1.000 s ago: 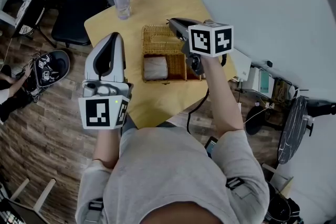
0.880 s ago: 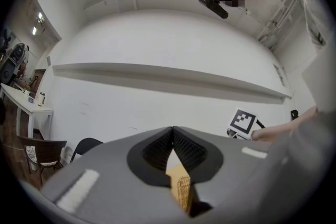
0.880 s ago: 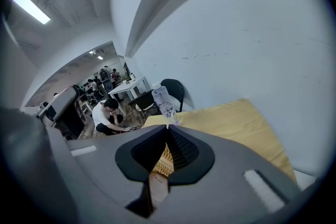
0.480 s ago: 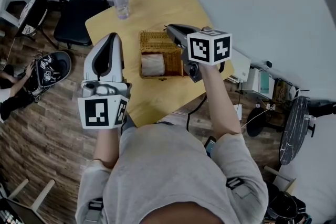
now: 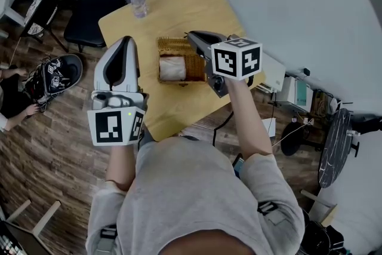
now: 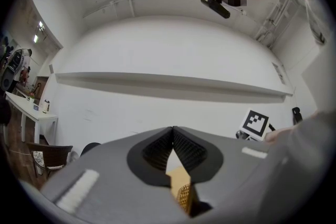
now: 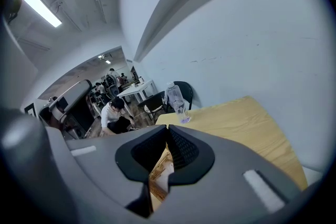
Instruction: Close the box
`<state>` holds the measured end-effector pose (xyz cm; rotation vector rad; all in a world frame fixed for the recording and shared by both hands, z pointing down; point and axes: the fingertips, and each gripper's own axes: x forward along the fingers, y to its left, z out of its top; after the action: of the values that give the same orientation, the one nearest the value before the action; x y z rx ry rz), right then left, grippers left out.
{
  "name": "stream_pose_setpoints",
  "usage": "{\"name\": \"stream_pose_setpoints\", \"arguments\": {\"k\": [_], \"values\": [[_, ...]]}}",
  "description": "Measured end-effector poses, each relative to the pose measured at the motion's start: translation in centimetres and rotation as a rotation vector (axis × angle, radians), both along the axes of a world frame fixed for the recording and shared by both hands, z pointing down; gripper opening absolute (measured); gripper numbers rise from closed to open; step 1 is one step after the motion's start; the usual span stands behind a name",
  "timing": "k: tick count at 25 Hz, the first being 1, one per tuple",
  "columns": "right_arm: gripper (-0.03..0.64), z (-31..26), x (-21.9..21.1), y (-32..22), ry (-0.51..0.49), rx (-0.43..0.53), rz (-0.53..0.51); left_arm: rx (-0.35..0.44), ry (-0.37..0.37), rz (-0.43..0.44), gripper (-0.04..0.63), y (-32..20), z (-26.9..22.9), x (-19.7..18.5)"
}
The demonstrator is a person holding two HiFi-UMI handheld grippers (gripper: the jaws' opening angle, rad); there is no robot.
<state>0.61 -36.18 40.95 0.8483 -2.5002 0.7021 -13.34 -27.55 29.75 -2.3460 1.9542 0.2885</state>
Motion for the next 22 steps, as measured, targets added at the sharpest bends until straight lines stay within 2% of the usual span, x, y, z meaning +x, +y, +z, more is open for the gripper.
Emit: {"name": "stream_pose_setpoints", "arguments": {"k": [22], "values": [[0.015,2.4,0.9,6.8,0.004,-0.021,-0.020,0.000,-0.009,-0.025,0.058,6.0,0.1,1.1]]}}
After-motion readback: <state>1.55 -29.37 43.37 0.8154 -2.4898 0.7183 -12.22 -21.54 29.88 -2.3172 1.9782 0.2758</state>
